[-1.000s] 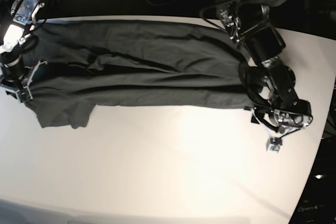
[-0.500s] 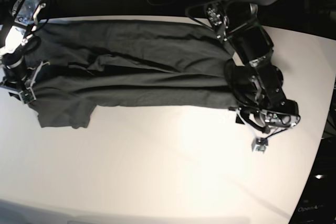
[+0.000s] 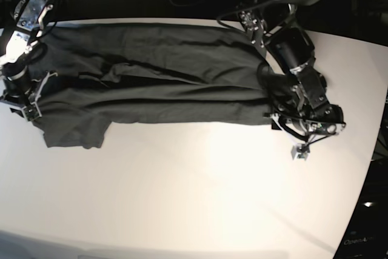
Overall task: Fold the T-shirt properly
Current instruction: 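Hold the folded side with the left gripper and press it down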
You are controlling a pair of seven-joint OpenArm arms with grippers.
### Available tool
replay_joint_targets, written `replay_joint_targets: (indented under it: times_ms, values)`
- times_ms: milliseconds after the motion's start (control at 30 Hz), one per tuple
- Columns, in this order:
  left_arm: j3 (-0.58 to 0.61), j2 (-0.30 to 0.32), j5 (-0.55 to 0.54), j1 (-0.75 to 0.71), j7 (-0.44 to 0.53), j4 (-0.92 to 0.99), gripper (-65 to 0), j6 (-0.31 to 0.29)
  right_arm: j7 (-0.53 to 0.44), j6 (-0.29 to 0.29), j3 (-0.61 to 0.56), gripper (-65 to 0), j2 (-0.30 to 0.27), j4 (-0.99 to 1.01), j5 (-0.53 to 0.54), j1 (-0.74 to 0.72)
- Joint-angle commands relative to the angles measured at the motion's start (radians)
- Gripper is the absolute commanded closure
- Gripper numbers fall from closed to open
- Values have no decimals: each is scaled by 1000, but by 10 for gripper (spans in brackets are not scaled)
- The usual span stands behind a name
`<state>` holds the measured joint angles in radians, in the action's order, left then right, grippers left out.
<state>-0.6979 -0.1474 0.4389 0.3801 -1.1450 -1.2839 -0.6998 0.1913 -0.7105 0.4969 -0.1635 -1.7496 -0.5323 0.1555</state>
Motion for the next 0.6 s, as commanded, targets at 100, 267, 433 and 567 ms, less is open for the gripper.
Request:
replay_joint_targets:
  times_ms: [100, 267, 433, 567]
  values:
    - [5, 2, 1, 27, 9, -3, -372, 2, -17, 12, 3, -3, -17, -14, 10, -9]
    - [5, 2, 1, 35, 3, -13, -372, 2, -17, 12, 3, -3, -17, -14, 10, -9]
    - [5, 2, 1, 41, 1, -13, -371, 2, -17, 12, -7, -3, -17, -14, 10, -9]
    - [5, 2, 1, 41, 0, -13, -371, 2, -17, 12, -11, -3, -18, -13, 10, -9]
